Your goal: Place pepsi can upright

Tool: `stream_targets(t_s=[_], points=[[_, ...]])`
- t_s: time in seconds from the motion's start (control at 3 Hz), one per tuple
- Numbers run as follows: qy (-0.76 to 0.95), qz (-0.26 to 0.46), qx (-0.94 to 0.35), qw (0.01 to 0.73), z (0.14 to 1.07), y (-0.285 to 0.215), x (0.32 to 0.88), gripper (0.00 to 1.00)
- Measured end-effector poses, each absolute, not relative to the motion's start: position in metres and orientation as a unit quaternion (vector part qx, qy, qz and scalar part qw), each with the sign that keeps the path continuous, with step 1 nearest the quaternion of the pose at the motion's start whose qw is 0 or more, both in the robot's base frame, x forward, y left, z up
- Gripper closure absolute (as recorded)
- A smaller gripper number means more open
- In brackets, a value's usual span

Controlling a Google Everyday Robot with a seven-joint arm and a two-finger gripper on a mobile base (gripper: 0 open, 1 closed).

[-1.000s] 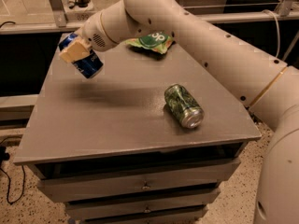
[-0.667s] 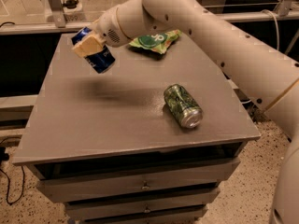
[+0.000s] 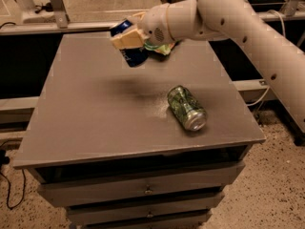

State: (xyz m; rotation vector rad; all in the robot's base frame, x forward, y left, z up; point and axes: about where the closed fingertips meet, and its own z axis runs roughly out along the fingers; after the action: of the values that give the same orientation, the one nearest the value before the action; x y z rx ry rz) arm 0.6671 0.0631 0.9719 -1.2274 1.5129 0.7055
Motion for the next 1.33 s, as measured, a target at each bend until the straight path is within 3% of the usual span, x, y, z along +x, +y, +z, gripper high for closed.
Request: stream_targets(t_s=[0.67, 1.33], points=[[0.566, 0.316, -0.475, 0.596, 0.974, -0.036, 0.693, 1.0], [0.534, 0.328, -0.466, 0.624, 0.967, -0.096, 0.693, 1.0]])
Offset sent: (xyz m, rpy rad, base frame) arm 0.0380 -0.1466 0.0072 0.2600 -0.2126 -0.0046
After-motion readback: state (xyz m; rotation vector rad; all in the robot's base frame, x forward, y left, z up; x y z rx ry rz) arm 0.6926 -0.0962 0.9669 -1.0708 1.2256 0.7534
